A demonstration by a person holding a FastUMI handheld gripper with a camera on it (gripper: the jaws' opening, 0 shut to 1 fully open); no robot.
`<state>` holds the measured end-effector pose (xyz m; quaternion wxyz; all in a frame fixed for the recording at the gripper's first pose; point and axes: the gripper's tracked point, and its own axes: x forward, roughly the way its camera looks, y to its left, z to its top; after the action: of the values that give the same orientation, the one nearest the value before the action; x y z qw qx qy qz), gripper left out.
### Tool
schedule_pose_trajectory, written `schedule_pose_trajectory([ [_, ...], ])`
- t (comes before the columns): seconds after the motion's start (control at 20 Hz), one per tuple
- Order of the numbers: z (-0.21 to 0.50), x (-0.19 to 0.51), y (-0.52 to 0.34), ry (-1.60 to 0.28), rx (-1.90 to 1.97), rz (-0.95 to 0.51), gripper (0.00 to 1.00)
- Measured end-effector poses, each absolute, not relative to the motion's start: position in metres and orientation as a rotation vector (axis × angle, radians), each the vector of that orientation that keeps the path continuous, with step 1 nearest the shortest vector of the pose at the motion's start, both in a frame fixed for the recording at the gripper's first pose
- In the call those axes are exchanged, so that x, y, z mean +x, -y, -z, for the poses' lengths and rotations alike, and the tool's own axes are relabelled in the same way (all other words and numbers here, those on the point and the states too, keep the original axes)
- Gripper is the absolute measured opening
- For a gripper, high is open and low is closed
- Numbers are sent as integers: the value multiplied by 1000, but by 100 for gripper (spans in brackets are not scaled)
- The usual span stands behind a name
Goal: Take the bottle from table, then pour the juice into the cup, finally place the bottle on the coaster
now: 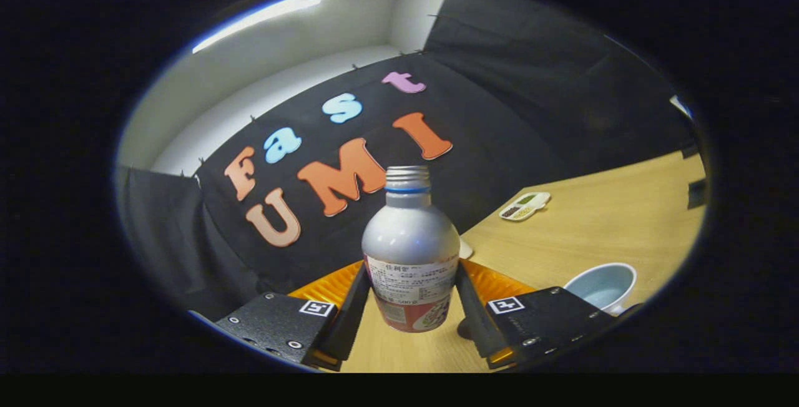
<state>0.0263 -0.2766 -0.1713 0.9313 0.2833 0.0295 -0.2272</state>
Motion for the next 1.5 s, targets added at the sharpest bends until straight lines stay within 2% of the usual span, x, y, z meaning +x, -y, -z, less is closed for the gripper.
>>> schedule_pose_trajectory([
  [0.25, 179, 48, 277, -181, 223, 456, 74],
  [0.5, 199, 62, 271, -267, 79, 425, 75],
  [0.9, 257, 54, 265, -386, 73, 424, 75],
  [1.5, 279, 50, 265, -385, 149, 433, 79],
])
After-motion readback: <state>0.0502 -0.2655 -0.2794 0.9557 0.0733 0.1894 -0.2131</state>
